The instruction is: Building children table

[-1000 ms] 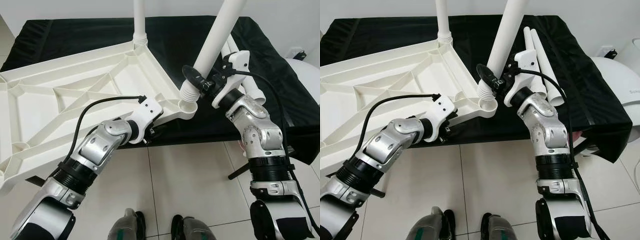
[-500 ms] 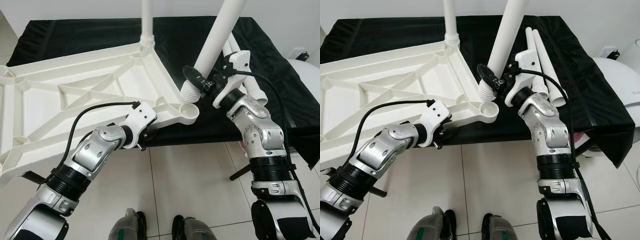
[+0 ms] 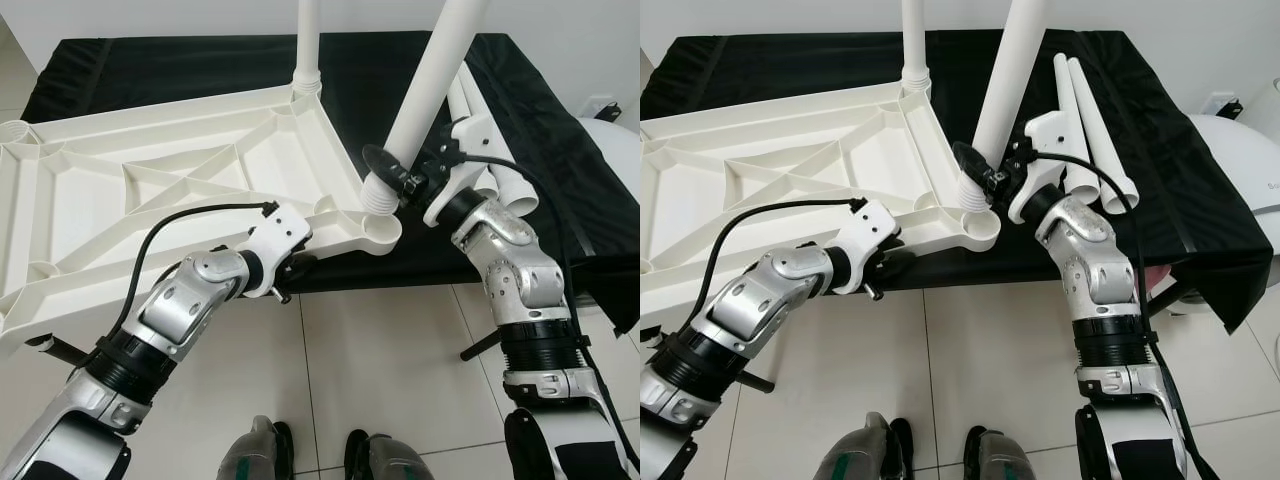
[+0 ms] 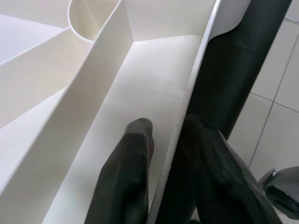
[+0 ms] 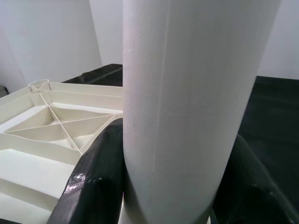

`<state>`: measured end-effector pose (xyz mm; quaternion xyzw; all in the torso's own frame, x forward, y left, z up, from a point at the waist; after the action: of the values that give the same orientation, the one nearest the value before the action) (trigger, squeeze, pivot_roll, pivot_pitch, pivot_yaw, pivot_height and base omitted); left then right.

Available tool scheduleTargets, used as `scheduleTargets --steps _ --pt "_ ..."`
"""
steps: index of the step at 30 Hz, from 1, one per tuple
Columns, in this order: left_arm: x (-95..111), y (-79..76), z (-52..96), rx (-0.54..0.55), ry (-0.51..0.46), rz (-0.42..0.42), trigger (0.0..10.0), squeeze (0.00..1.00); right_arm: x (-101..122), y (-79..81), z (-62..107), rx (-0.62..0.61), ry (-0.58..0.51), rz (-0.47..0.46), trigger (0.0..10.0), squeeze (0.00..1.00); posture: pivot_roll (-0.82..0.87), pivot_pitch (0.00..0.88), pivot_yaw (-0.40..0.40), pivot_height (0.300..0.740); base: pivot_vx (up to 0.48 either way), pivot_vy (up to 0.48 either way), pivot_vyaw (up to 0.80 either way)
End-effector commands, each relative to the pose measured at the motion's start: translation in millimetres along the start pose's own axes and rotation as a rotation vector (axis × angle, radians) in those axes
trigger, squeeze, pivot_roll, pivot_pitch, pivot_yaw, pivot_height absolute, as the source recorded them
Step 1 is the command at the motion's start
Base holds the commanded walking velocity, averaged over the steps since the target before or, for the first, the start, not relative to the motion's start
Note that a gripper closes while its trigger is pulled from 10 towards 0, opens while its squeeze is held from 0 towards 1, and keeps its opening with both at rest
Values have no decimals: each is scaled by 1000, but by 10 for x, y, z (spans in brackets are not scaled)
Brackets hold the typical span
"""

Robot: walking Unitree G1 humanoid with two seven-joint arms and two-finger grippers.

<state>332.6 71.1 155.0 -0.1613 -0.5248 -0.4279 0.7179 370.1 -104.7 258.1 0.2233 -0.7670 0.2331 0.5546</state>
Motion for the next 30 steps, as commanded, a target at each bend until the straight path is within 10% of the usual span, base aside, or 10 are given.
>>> scheduleTargets --steps 1,7,8,30 --pt "79 -191 61 -175 -20 -33 157 0 -42 -2 16 4 4 8 10000 0 -58 150 11 740 0 0 0" --pt "80 -187 127 -181 -20 -52 0 0 -42 -2 6 8 3 18 10000 0 -48 159 13 740 0 0 0" --pt "70 -159 137 -165 -11 -50 10000 0 -42 1 4 13 0 20 10000 0 -47 160 13 740 0 0 0" --pt "-65 309 217 22 57 -10 10000 0 -65 198 98 131 -45 -23 10000 0 -51 171 19 740 0 0 0"
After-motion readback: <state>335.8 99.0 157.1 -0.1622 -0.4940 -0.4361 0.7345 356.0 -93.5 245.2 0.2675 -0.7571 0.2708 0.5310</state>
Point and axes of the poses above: a point about 5 cm out from each wrist's last joint towards the gripper, its own z axis pointing back from the gripper into the wrist, its own x axis along the axis of the wrist's last joint, y = z × x, the point moved 4 cm from there along -z, pointing out of the wrist towards the gripper, and after that the axes turned 4 degrees about z, right-handed, at the moved point
